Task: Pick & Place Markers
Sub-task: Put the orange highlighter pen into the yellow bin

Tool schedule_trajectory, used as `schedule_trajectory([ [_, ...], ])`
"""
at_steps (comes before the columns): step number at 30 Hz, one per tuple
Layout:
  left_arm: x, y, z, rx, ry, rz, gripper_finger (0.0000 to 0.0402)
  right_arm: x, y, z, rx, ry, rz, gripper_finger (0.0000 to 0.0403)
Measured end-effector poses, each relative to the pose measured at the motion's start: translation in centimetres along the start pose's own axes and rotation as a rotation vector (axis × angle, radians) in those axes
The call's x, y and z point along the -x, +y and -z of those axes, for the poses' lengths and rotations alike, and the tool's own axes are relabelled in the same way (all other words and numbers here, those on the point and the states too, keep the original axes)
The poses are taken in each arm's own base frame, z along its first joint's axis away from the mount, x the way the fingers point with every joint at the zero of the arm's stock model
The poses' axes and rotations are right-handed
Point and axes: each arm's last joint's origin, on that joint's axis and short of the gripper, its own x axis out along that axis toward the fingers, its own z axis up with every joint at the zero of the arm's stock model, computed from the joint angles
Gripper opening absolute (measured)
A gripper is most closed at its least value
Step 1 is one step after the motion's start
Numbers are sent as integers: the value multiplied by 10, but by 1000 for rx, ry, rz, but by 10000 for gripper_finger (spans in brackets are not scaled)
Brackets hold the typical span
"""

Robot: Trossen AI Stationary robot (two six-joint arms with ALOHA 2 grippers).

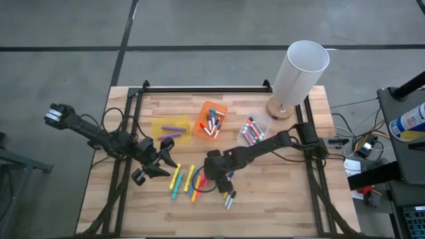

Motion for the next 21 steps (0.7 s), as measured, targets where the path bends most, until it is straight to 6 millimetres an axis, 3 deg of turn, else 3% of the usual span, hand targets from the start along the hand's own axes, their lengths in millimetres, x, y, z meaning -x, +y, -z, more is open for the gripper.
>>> schedule_trajectory([
  [11,1,1,2,-3,6,-6,158,1,-4,0,-32,-4,9,46],
  [15,2,1,3,-22,7,-12,158,5,-4,-3,-38,18,7,43],
  [21,2,1,4,-76,9,-14,158,21,-5,-23,-55,8,33,43],
])
